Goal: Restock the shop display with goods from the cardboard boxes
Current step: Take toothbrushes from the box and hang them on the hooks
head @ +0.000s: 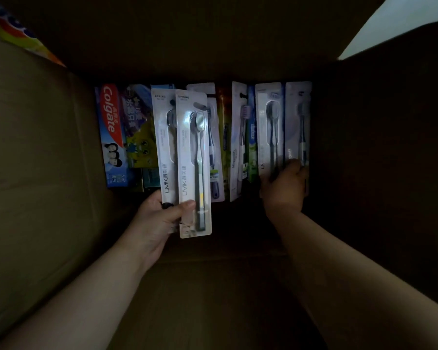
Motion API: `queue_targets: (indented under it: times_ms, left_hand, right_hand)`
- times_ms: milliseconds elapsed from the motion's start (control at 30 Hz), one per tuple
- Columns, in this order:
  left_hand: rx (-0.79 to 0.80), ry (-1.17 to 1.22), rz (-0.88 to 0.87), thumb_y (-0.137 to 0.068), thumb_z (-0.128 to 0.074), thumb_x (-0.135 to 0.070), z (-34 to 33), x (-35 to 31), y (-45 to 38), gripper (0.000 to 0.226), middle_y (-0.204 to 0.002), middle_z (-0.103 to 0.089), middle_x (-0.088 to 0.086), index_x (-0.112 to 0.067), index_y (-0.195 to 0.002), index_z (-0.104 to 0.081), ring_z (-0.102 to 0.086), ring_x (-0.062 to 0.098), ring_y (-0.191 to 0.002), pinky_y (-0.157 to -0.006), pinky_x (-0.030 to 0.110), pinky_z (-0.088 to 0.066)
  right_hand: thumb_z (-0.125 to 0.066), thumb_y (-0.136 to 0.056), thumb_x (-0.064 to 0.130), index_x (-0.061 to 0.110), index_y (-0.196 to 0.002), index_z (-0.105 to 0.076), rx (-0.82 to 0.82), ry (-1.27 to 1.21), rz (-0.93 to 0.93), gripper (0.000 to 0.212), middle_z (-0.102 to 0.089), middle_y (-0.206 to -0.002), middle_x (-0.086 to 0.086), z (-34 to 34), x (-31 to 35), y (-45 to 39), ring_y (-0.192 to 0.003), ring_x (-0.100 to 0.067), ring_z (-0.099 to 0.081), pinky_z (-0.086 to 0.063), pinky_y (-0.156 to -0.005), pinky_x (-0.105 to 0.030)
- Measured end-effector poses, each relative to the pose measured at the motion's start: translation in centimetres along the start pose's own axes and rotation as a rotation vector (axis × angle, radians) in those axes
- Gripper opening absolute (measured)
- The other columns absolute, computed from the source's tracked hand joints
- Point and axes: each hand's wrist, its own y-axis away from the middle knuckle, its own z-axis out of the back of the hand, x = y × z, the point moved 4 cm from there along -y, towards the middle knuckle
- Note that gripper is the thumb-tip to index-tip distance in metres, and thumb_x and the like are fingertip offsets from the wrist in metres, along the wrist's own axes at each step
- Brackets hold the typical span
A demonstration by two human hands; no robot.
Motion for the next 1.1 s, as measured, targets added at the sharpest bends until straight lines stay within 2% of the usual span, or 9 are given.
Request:
queue_targets:
  times_ms: [167, 400, 467, 567, 633, 733, 867, 1000, 1100]
  left_hand:
    - [0.003, -0.007, -0.005, -0.079, -0.064, 0.000, 0.4, 0.2, -0.2, 0.041, -0.105, -0.072, 0.008, -0.013, -0.118, -0.059, -0.070, 0.022, -0.094, -0.072, 0.034, -0.056]
    - [-0.005, -0.006, -0.003, -0.078, -0.065, -0.002, 1.0, -0.5, 1.6, 0.045, -0.107, -0.072, 0.009, -0.013, -0.121, -0.058, -0.070, 0.021, -0.092, -0.069, 0.034, -0.054]
    - [-0.012, 0.001, 0.000, -0.077, -0.066, -0.001, 0.9, -1.2, 3.4, 0.044, -0.105, -0.072, 0.008, -0.015, -0.119, -0.059, -0.070, 0.021, -0.092, -0.069, 0.033, -0.054]
    - [-0.016, -0.001, -0.003, -0.077, -0.066, -0.001, 0.7, -2.6, 7.1, 0.042, -0.105, -0.072, 0.008, -0.017, -0.115, -0.059, -0.069, 0.022, -0.091, -0.070, 0.034, -0.053]
    - [-0.016, 0.008, -0.001, -0.080, -0.066, 0.000, 0.6, -3.7, 9.9, 0.040, -0.106, -0.070, 0.009, -0.020, -0.113, -0.058, -0.067, 0.024, -0.095, -0.073, 0.036, -0.051]
    - [-0.004, 0.024, -0.025, -0.082, -0.064, 0.002, 0.3, -6.0, 14.2, 0.037, -0.103, -0.071, 0.007, -0.020, -0.112, -0.058, -0.067, 0.023, -0.094, -0.072, 0.035, -0.051]
    - [0.011, 0.031, -0.117, -0.084, -0.061, 0.003, -0.1, -10.6, 20.6, 0.034, -0.101, -0.072, 0.004, -0.018, -0.111, -0.059, -0.069, 0.017, -0.089, -0.068, 0.029, -0.053]
    - [0.044, 0.038, -0.228, -0.083, -0.063, 0.000, -0.6, -15.8, 28.1, 0.038, -0.110, -0.072, 0.007, -0.017, -0.117, -0.062, -0.067, 0.024, -0.102, -0.087, 0.041, -0.053]
    - [0.073, 0.025, -0.318, -0.085, -0.065, -0.007, -0.7, -19.1, 34.4, 0.031, -0.102, -0.074, 0.002, -0.022, -0.111, -0.065, -0.070, 0.020, -0.095, -0.083, 0.039, -0.054]
  right_hand:
    - [-0.069, -0.086, 0.031, 0.001, -0.137, -0.034, 0.036, -0.085, -0.120, 0.069, -0.044, -0.137, -0.019, -1.4, 0.2, -0.1, -0.125, -0.033, -0.048, -0.043, -0.099, -0.039]
    - [-0.049, -0.099, 0.027, 0.001, -0.129, -0.049, 0.128, -0.203, -0.166, 0.040, -0.048, -0.132, -0.021, -0.2, 0.4, 2.0, -0.119, -0.036, -0.052, -0.044, -0.101, -0.037]
    - [-0.048, -0.099, 0.027, 0.004, -0.120, -0.049, 0.180, -0.318, -0.200, 0.031, -0.057, -0.118, -0.015, 1.6, 0.5, 4.1, -0.108, -0.031, -0.059, -0.051, -0.089, -0.039]
    - [-0.050, -0.099, 0.029, 0.031, -0.099, -0.046, 0.294, -0.526, -0.214, 0.004, -0.054, -0.095, 0.008, 5.5, 1.0, 9.0, -0.081, -0.006, -0.056, -0.047, -0.064, -0.023]
    - [-0.053, -0.096, 0.029, 0.040, -0.091, -0.047, 0.381, -0.660, -0.186, 0.014, -0.059, -0.097, 0.008, 8.2, 1.6, 12.3, -0.084, -0.005, -0.060, -0.051, -0.065, -0.024]
    - [-0.055, -0.094, 0.031, 0.030, -0.100, -0.057, 0.479, -0.728, -0.128, 0.006, -0.068, -0.097, -0.002, 12.7, 3.3, 16.3, -0.084, -0.013, -0.070, -0.059, -0.070, -0.032]
    - [-0.057, -0.092, 0.034, 0.020, -0.107, -0.062, 0.577, -0.806, 0.025, 0.021, -0.072, -0.098, -0.008, 20.0, 7.5, 20.9, -0.088, -0.020, -0.072, -0.058, -0.077, -0.038]
    - [-0.056, -0.093, 0.035, 0.018, -0.111, -0.060, 0.651, -0.837, 0.189, 0.025, -0.072, -0.103, -0.007, 28.0, 12.4, 25.9, -0.093, -0.021, -0.071, -0.058, -0.082, -0.040]
    - [-0.056, -0.093, 0.038, 0.022, -0.116, -0.058, 0.691, -0.869, 0.263, 0.028, -0.071, -0.108, -0.006, 33.3, 15.4, 30.1, -0.097, -0.024, -0.070, -0.055, -0.088, -0.049]
